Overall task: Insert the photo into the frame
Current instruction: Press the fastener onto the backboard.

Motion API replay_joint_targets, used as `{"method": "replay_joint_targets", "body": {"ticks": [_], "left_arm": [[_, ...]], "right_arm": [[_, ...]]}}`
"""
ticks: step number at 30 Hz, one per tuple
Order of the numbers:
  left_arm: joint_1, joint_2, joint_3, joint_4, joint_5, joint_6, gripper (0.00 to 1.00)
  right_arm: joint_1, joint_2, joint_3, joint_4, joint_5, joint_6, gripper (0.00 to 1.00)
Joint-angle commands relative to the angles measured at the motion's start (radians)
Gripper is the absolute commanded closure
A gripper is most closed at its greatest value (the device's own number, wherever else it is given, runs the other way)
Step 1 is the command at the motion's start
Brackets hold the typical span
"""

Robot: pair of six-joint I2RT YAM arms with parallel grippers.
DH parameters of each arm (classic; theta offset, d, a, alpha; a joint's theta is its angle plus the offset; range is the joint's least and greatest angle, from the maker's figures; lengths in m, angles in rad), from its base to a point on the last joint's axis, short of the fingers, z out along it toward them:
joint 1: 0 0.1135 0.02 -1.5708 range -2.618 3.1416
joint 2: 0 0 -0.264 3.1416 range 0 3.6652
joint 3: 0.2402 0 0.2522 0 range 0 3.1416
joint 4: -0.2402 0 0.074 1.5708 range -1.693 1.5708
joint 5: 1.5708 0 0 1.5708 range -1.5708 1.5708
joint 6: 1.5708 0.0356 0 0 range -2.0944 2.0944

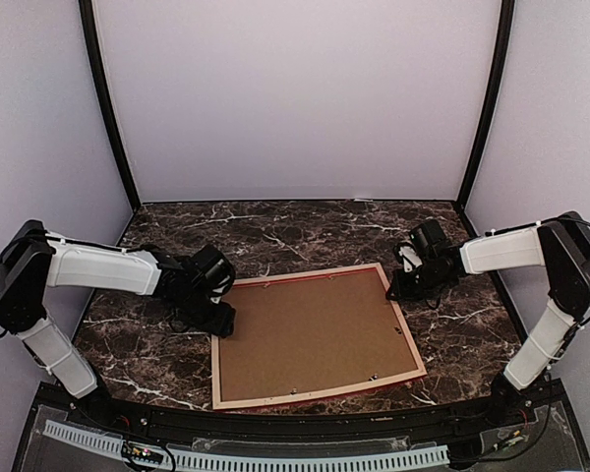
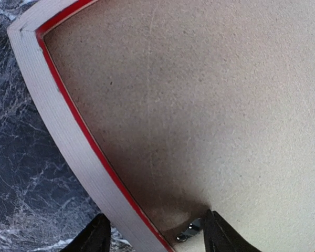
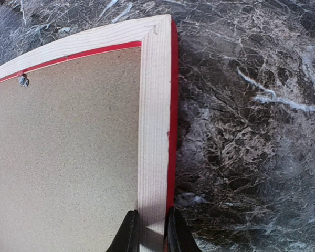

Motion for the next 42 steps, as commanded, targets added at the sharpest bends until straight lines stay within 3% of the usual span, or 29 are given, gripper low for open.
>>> {"method": "replay_joint_targets", "body": {"ticks": [1,14,30,38,42], "left_arm": [[0.033,0.029,-0.002,0.000,-0.056,-0.010,0.40],[0.065,-0.035,-0.047,0.014,0.011,-0.027,0.64],[0.066,-0.081,-0.050,0.040,0.040,-0.060,0.44],[0.066,-0.025,-0.051,0.057,0.071,-0.053,0.43],[0.066,-0.018,-0.056,0.057,0.072,-0.053,0.47]], "right_arm": [[0.002,0.056,-0.029,-0.059,-0.013,-0.002,1.00],[0.002,0.063,-0.041,-0.046,-0.018,0.001,1.00],[0.002,0.057,-0.052,-0.038,-0.020,0.003,1.00],[0.002,0.061,-0.051,-0.038,-0.020,0.004,1.00],[0.002,0.063,-0.052,-0.037,-0.021,0.004,1.00]]}}
